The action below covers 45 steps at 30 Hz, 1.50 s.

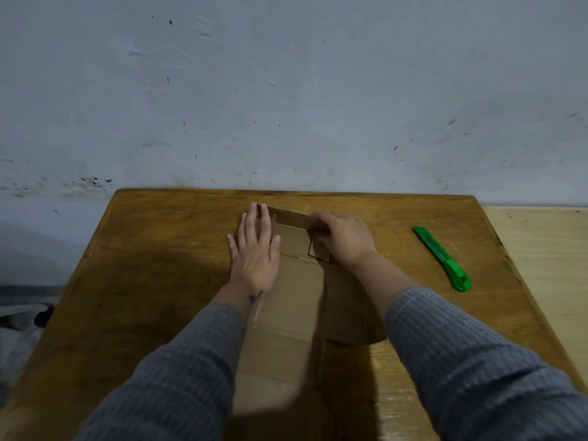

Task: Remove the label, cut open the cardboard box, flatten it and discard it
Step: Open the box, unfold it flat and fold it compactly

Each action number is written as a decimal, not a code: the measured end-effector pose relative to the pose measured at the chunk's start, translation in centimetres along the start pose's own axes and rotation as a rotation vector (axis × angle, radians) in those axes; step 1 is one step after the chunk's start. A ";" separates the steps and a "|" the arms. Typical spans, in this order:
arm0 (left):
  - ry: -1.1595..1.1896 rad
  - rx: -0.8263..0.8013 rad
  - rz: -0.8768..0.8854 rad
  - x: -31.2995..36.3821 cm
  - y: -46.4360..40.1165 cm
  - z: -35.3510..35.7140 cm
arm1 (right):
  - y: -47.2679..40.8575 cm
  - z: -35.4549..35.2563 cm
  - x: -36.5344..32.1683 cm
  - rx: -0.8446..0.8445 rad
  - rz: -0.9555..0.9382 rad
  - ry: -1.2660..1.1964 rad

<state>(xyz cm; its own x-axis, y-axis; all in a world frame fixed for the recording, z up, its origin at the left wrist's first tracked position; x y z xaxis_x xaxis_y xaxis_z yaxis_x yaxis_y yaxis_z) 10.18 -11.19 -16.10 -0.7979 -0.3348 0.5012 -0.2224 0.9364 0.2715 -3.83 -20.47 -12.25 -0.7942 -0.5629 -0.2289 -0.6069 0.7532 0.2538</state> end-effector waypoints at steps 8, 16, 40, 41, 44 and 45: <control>-0.200 0.031 0.010 0.5 0.1 0.5 | 0.9 0.4 -0.2 -0.058 0.035 -0.082; -0.233 0.034 -0.014 0.6 -0.3 0.1 | -0.1 -0.7 0.7 -0.032 0.189 -0.772; -0.211 0.185 0.121 1.5 1.2 -1.4 | 1.3 0.6 0.6 -0.303 0.246 -0.805; -0.143 0.211 0.123 1.4 1.5 -1.7 | 1.3 0.6 0.6 -0.296 0.249 -0.811; -0.058 0.357 0.023 0.6 2.6 -3.3 | 1.4 0.5 0.5 -0.255 0.245 -0.782; -0.105 0.352 -0.021 0.4 2.8 -3.7 | 1.4 0.5 0.5 -0.247 0.252 -0.770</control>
<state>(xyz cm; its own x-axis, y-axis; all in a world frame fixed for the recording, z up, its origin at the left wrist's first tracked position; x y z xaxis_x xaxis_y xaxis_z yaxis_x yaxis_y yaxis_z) 11.34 -9.11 -12.13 -0.8406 -0.3584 0.4062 -0.4034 0.9146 -0.0276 -5.07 -19.52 -12.49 -0.7190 0.0686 -0.6916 -0.4743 0.6789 0.5605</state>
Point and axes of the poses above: each hand's wrist, its own y-axis away from the middle knuckle, its own z-axis out of the palm, x = y × z, the point moved 7 cm from there along -y, towards the middle knuckle, and after that the axes turned 13 degrees about -x, right-handed, at the moved point
